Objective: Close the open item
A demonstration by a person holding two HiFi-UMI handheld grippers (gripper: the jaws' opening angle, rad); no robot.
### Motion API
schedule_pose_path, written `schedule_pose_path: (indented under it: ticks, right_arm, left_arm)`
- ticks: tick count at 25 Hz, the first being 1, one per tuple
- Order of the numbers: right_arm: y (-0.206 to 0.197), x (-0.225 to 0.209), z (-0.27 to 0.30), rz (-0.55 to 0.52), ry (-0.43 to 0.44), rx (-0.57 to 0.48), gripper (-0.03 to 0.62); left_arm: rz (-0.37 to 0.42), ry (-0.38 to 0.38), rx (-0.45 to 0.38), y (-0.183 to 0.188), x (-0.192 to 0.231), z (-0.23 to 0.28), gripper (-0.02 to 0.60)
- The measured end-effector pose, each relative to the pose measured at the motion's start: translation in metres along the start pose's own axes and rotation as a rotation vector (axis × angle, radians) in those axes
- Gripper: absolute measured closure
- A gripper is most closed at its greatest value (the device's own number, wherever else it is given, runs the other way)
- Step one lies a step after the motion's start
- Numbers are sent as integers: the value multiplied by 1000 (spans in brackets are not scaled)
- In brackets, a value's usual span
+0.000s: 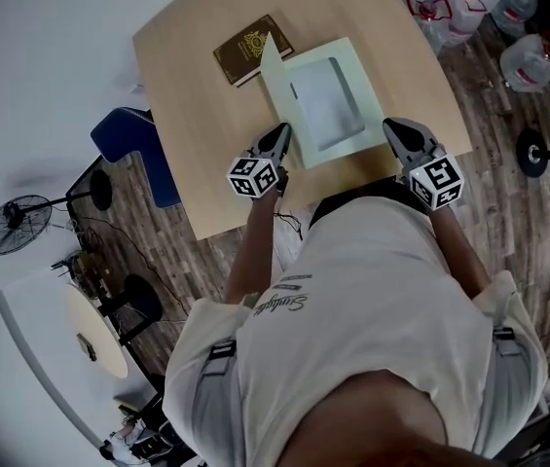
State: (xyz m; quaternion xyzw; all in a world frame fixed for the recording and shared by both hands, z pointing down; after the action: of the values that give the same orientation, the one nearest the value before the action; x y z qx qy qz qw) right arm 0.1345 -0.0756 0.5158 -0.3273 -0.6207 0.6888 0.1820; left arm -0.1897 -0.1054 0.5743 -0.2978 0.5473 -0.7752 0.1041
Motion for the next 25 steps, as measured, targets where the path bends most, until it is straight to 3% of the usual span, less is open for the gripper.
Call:
schedule_pose_path:
  ticks: [4, 13, 25]
  right_arm:
    - [-3, -9, -8, 27, 4, -1, 599]
    - [-6, -37, -11, -21, 68, 6, 599]
    - [-11, -56, -14, 0, 79, 16, 599]
  left_arm:
    - [7, 17, 11, -3, -5, 5, 566]
    - [5, 92, -35, -11, -11, 23, 566]
    - [-18, 117, 1, -16, -18, 40, 566]
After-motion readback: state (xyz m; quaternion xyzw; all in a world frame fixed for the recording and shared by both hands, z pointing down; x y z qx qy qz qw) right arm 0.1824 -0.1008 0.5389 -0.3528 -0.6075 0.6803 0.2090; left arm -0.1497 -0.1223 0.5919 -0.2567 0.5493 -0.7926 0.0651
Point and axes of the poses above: the fingertips, and each gripper's own axes: z forward along the fingers, x to its left, y out of its top, the point moved 7 cm from there along -z, backward along the fingers, and after that the axes turned 12 degrees about -x, right-handed, at the moved point
